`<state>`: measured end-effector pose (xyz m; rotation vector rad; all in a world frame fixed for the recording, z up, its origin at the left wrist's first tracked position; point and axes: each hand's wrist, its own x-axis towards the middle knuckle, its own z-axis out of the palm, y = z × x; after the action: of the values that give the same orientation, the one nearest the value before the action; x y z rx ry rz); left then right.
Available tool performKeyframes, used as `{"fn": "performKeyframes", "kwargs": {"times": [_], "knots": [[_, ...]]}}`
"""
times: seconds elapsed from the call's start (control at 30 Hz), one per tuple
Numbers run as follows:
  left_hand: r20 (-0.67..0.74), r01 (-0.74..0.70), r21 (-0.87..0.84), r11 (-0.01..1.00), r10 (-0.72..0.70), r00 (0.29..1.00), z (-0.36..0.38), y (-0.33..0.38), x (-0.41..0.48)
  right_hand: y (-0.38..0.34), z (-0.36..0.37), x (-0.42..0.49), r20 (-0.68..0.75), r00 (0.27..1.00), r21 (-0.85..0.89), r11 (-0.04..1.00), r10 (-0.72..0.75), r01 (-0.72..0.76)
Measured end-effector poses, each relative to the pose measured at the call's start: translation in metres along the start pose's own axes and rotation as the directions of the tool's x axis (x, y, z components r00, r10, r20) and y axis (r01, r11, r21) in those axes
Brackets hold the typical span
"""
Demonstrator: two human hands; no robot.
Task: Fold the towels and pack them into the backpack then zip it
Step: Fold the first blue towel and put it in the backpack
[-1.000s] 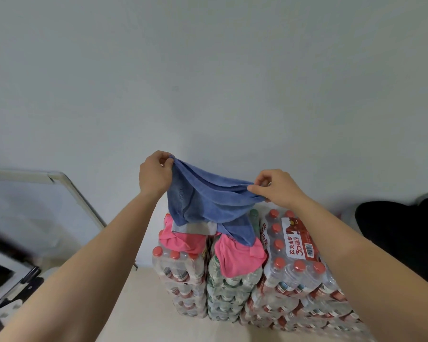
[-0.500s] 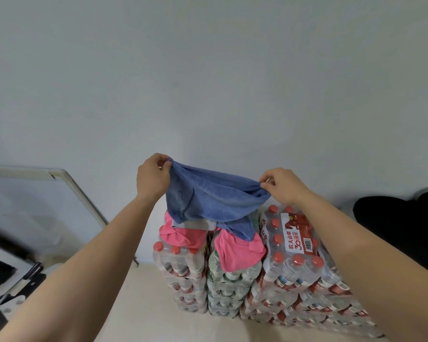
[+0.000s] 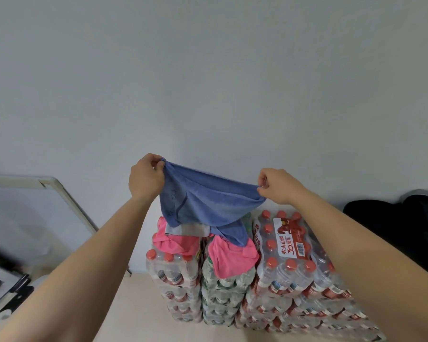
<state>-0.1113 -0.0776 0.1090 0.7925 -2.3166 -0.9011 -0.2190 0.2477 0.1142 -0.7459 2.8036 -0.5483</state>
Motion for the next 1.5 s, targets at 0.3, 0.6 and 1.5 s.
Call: {"fn": "performKeyframes", "kwargs": {"times": [0.3, 0.6, 1.5], "knots": [[0.001, 0.034, 0.055, 0.998, -0.034, 0.999, 0.002, -0.007, -0.002, -0.007, 0.002, -0.003, -0.087, 0.996, 0.207, 0.978, 0.021, -0.002], [0.017, 0.049, 0.063, 0.997, -0.050, 0.999, 0.003, -0.014, -0.009, -0.008, 0.001, -0.012, -0.084, 0.996, 0.327, 0.945, 0.033, -0.004], [-0.014, 0.070, -0.063, 0.996, -0.071, 0.997, -0.004, -0.001, 0.003, 0.001, 0.000, -0.040, 0.034, 0.971, 0.129, 0.964, -0.238, 0.232]]}}
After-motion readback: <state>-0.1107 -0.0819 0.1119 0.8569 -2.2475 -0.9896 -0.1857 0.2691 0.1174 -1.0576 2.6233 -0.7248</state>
